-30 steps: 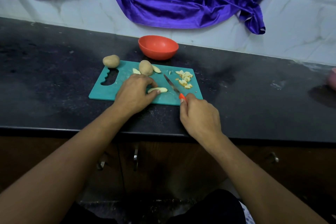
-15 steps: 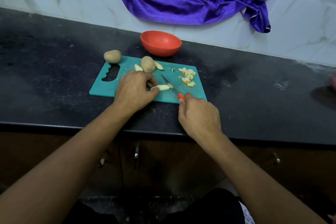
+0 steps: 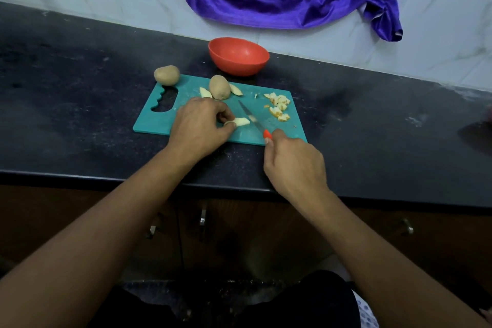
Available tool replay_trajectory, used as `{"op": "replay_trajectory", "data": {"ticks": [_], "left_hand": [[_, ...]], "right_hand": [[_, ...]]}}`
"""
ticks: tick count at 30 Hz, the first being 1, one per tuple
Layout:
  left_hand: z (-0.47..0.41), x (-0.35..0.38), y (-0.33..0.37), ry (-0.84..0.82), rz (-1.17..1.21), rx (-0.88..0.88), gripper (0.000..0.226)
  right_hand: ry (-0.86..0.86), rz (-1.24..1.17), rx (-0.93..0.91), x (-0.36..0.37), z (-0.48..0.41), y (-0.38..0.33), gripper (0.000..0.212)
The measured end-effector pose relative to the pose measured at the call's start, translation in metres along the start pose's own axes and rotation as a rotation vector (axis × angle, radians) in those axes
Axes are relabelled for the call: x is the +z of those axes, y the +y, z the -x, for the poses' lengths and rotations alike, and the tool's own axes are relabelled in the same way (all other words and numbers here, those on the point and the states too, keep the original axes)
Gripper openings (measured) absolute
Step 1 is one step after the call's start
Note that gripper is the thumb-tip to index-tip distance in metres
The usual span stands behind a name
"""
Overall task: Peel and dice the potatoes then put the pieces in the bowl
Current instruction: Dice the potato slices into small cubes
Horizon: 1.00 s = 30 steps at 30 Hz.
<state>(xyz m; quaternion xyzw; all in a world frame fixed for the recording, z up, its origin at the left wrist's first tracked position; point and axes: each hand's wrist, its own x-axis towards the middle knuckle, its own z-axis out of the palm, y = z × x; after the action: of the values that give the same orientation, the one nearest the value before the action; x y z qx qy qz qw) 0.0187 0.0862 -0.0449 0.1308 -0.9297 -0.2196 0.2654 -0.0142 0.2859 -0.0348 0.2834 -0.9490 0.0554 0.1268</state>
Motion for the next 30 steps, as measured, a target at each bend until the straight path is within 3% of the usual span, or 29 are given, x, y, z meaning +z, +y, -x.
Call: {"op": "replay_trajectory", "data": {"ticks": [8,14,30], "left_hand": [[-0.0002,-0.0002,0.0007,0.005,0.01,-0.003,0.014],[0.0017,0.0002,0.0002,0.012,0.005,-0.011,0.015],[0.0034,-0.0039,0.0039,0.007,-0.016,-0.013,0.015]], "right_hand": [[-0.079,0.042,-0.044,-0.0064,-0.0047,-0.0027,0.032],[-0.009,0.001,0.019,-0.0025,0.002,-0.0025,0.034],[-0.07,0.002,-0.045,-0.009,-0.0032,-0.0043,0.035]]}}
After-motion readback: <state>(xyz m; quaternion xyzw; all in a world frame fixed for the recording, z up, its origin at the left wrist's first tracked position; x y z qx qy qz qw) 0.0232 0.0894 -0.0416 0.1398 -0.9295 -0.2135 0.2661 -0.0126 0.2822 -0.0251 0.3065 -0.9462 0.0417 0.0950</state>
